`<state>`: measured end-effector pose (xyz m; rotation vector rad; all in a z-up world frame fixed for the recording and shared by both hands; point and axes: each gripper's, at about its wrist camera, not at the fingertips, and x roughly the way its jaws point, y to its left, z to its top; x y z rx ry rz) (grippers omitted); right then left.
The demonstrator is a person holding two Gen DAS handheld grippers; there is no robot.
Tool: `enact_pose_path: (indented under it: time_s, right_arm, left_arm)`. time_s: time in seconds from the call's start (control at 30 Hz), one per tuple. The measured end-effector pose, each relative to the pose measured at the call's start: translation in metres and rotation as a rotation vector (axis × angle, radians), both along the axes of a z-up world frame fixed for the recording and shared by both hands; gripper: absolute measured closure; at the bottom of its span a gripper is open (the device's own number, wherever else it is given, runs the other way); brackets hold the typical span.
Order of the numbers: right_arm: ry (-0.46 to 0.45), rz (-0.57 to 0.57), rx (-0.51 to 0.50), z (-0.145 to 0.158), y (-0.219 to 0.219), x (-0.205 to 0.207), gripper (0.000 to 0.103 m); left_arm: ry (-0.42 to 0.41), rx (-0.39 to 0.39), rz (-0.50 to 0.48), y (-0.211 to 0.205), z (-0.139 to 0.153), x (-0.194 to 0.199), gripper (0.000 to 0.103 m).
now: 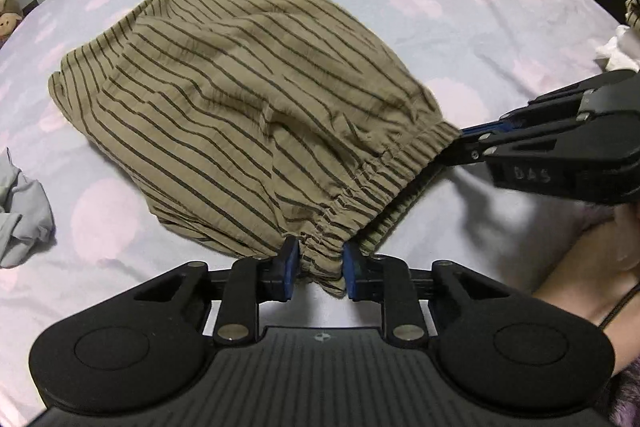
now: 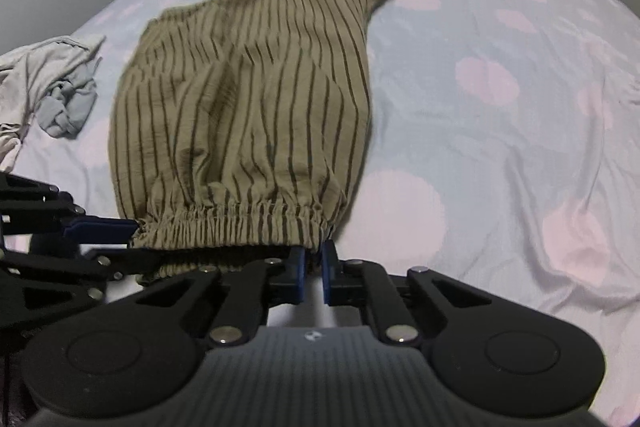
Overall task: Fold clothes
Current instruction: 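Release the waistband and regrip it with the left gripper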
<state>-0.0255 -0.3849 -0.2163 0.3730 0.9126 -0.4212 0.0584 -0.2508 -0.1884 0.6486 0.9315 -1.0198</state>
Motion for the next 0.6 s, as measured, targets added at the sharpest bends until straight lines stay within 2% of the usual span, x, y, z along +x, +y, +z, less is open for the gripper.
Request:
enact_pose_path:
  time_s: [0.17,0.2,0.27,0.3,0.33,0.47,0.6]
  right_arm:
    - [-0.062,-0.012,0.036,0.007,-0.001,-0.012,0.084]
    - [-0.090,-0.009,0.029,0.012,0.001,-0.018,0.071]
    - [-0.135,-0.006,0.005,0.021,0.005,-0.028,0.063]
    - [-0.156,-0.006,-0.005,0.025,0.006,-0.033,0.063]
    - [-0.172,-0.010,-0.009,0.028,0.006,-0.037,0.063]
    - [-0.218,-0.056,0.022,0.031,0.000,-0.048,0.063]
    - [-0.231,-0.083,0.059,0.029,-0.004,-0.050,0.061]
  left_arm:
    - [-0.041,-0.015,-0.015,0.008,0.009,-0.007,0.078]
    - [-0.054,-0.018,-0.023,0.010,0.013,-0.009,0.077]
    - [-0.083,-0.028,-0.049,0.016,0.020,-0.016,0.070]
    - [-0.118,-0.021,-0.072,0.016,0.022,-0.021,0.064]
    - [-0.155,-0.012,-0.096,0.016,0.023,-0.027,0.062]
    - [-0.319,0.066,-0.197,0.005,0.017,-0.049,0.062]
    - [-0.403,0.144,-0.315,-0.007,0.003,-0.063,0.062]
